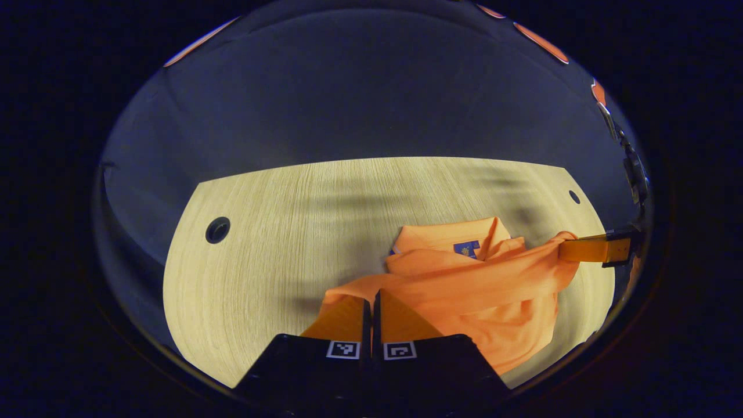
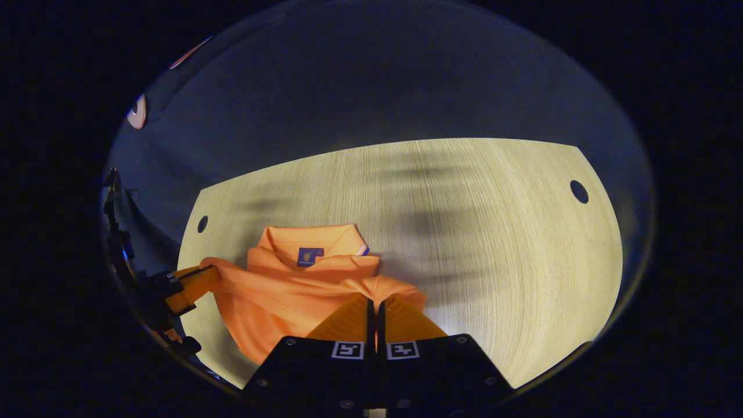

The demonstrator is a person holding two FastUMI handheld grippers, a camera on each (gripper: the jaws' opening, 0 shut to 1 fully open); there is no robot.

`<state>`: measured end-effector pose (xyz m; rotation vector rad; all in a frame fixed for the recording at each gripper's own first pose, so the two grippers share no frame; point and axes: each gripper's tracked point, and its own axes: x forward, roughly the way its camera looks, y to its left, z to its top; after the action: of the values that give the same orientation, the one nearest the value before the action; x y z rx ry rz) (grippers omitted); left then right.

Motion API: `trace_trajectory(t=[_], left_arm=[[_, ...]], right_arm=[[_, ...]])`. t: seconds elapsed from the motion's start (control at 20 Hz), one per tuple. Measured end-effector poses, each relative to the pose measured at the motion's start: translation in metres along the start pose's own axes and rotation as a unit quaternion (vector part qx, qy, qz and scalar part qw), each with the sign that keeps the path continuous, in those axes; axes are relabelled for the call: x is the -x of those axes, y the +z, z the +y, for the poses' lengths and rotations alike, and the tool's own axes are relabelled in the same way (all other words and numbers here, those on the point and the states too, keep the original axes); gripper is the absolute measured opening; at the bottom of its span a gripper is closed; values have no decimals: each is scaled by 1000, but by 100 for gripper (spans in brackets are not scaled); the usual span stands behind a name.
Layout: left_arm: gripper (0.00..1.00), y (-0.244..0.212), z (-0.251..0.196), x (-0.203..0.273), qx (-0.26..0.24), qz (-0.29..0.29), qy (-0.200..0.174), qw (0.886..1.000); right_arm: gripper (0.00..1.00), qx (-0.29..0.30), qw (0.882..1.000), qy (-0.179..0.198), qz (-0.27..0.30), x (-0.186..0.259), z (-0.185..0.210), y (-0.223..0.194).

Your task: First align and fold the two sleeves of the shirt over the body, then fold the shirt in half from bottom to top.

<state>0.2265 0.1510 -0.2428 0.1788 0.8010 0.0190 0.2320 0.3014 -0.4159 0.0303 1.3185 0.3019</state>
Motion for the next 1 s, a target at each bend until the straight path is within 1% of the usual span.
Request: trace_trajectory(t=[0.05, 0.15, 0.2, 0.25, 0.3, 0.4, 0.45, 0.5, 0.6, 0.75, 0.9, 1.0], left_arm=[[0, -5, 0, -5, 1, 7, 2, 1000], [2, -8, -7, -9, 12, 9, -9, 1000], [7, -9, -10, -5, 15, 9, -20, 1000], [30, -9, -15, -2, 17, 10, -30, 999], [53, -7, -13, -3, 18, 10, -25, 999], [100, -1, -10, 0, 20, -4, -13, 1000], [100, 1, -9, 5, 18, -10, -7, 1000], [99, 5, -9, 9, 17, -17, -3, 1000], [99, 14, -9, 21, 18, -35, 0, 999], [99, 25, -11, 45, 14, -59, 3, 998], [99, 44, -21, 88, 8, -99, -5, 995], [99, 62, -23, 124, 3, -136, 3, 991]], right_arm=[[0, 0, 1000, 0, 0, -3, 1, -1], [2, 5, 1000, -3, -5, -8, 0, 0], [3, 8, 1000, 0, -6, -9, 1, -1], [8, 10, 1000, -3, -4, -9, 0, -3], [11, 15, 1000, -4, -1, -8, 0, -5], [56, 37, 999, -24, -8, -10, -5, -9], [78, 43, 998, -32, -15, -2, -4, -4], [100, 46, 998, -31, -25, -2, -2, -4], [100, 39, 998, -19, -38, 10, 7, 1], [100, 42, 996, -16, -76, 39, 12, 16], [99, 43, 992, -8, -120, 81, 20, 29], [99, 48, 987, -3, -151, 113, 24, 37]])
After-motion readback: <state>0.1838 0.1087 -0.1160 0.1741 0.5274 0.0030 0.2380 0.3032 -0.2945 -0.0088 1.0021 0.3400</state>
